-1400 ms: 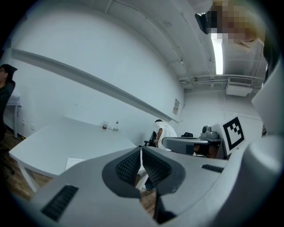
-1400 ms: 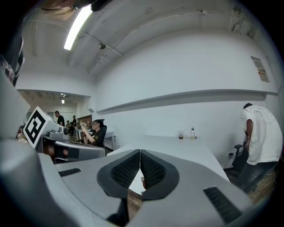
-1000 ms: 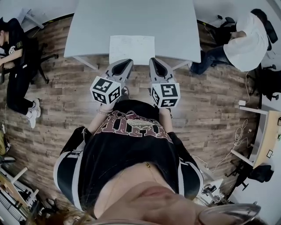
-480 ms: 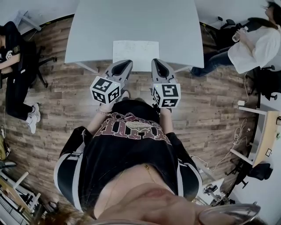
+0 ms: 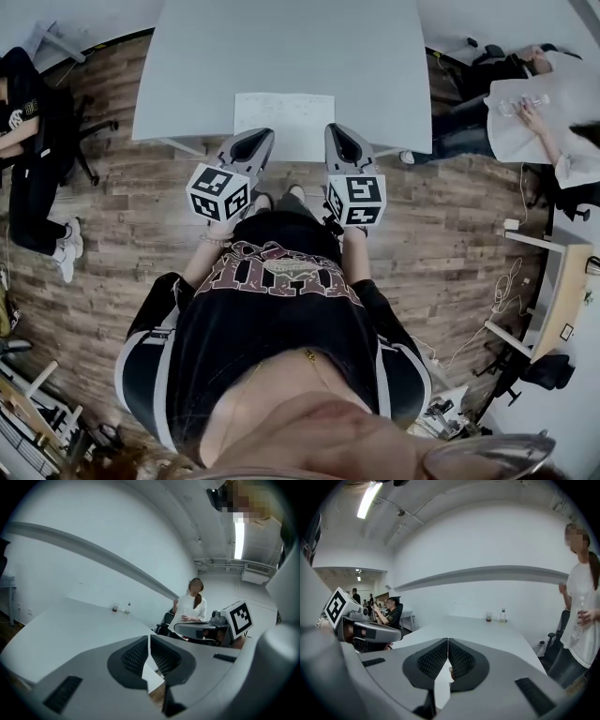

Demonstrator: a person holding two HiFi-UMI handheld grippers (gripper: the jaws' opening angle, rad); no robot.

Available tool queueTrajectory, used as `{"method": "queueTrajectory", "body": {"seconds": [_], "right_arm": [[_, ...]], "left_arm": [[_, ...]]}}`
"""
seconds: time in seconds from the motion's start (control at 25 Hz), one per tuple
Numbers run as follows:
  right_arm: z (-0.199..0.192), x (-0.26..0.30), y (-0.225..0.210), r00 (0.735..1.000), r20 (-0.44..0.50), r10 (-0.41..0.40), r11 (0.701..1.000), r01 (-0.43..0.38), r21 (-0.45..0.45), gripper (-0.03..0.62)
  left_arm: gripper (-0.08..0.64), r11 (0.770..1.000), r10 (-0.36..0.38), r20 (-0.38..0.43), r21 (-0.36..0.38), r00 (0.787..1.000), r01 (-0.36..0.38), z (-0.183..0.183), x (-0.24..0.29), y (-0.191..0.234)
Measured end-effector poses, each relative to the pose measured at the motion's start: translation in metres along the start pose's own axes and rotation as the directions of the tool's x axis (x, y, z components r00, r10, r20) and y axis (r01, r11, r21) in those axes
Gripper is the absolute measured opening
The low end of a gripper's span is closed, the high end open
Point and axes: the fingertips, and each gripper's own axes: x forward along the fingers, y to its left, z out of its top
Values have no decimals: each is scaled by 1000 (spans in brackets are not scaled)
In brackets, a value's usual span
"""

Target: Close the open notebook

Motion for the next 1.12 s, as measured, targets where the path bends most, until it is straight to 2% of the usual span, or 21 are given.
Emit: {"method": "queueTrajectory", "body": {"seconds": [0.36, 0.68, 0.96, 1.12], "right_arm": [[11, 32, -39, 996, -40, 86, 995, -88, -55, 20], [-3, 47, -67, 987, -91, 135, 984, -145, -106, 20], [-25, 59, -83, 982, -141, 129, 985, -143, -100, 20], [-31, 68, -85, 978, -168, 124, 985, -141, -96, 20]], "left_arm": [[46, 995, 97, -12, -31, 995, -97, 14, 35, 12], [46, 982, 180, -25, -52, 983, -182, 6, 50, 27], [45, 977, 204, -64, -55, 977, -207, -5, 60, 43], [46, 979, 196, -114, -27, 974, -201, -13, 67, 53]]}}
